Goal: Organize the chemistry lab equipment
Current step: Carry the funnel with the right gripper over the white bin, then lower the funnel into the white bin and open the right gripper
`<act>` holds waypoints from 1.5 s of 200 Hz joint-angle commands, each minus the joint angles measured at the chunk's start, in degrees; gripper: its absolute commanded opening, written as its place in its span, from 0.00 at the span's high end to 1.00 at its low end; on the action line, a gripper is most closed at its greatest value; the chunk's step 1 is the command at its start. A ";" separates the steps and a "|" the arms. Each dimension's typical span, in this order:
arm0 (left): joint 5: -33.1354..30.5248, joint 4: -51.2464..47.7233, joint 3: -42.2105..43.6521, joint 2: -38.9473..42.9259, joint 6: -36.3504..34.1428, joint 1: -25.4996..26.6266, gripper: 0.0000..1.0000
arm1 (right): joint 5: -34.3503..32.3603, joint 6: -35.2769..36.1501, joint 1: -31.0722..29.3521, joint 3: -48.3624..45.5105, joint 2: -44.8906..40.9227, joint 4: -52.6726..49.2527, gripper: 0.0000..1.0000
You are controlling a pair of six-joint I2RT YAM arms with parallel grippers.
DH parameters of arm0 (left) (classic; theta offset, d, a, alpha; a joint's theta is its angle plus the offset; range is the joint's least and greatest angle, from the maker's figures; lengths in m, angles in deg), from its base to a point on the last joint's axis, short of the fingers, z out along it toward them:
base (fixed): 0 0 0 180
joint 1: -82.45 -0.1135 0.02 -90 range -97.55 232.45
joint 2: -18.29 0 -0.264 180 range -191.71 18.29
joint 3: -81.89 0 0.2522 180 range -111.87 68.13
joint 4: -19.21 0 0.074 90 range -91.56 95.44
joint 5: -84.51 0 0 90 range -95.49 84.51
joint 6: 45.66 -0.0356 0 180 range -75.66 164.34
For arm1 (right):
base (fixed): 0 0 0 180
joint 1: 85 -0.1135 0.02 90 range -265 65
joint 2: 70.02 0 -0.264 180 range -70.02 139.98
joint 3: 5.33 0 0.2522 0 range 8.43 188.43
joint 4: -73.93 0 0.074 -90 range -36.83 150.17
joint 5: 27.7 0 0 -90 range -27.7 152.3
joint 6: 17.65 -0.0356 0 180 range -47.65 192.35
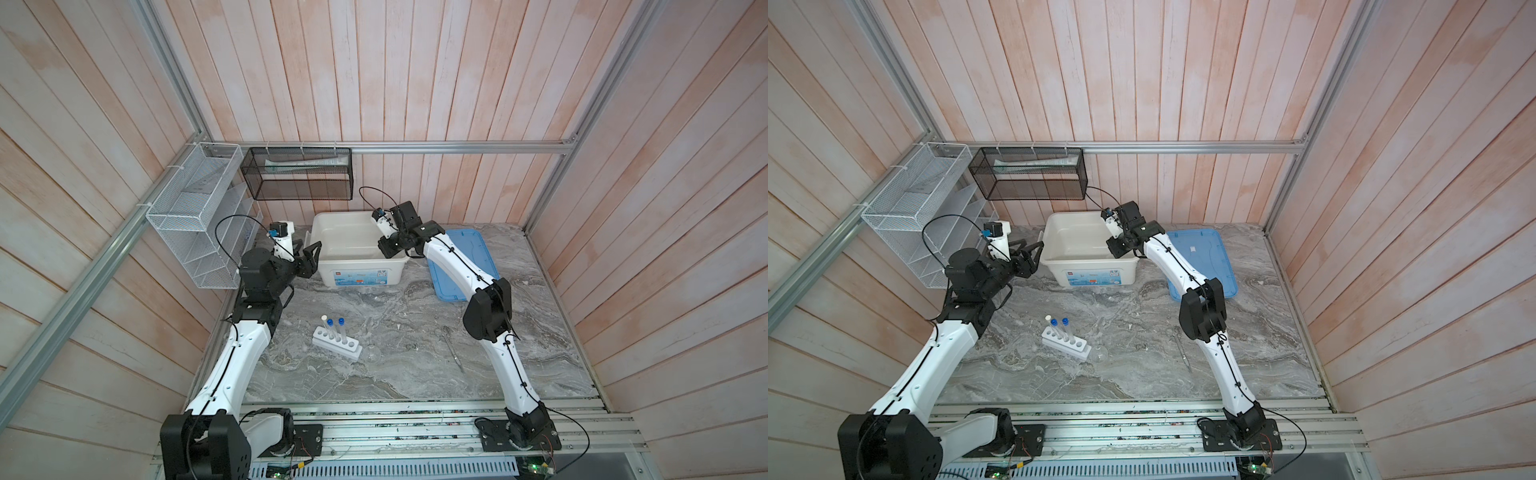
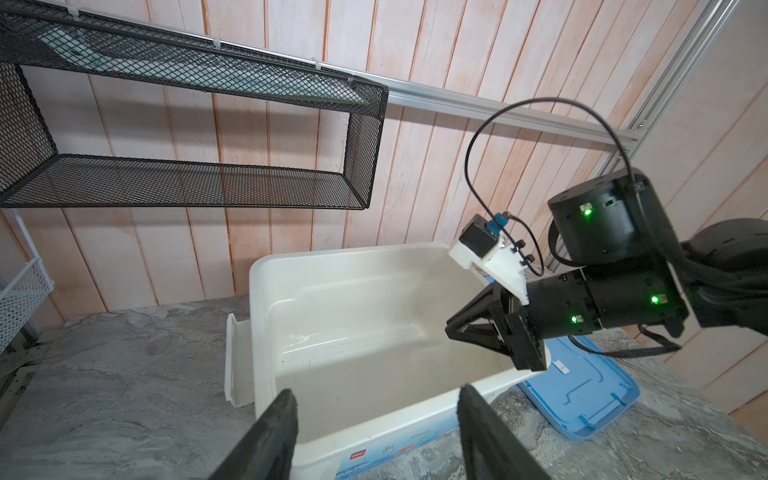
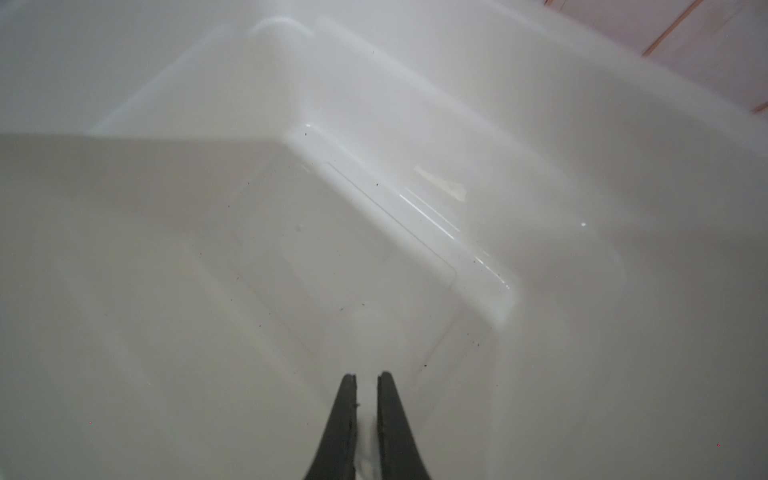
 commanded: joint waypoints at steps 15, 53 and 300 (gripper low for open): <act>0.98 0.04 0.48 0.04 -0.35 -0.31 0.37 | 1.93 1.69 -0.75 -2.81 -3.43 -3.33 0.95; 1.27 0.04 0.31 0.10 -0.28 -0.40 0.37 | 2.07 2.21 -1.40 -7.19 -6.29 -2.70 0.95; 2.41 0.06 0.22 0.43 -0.04 -0.40 0.37 | 3.22 5.71 0.59 -36.55 -31.08 -4.56 0.93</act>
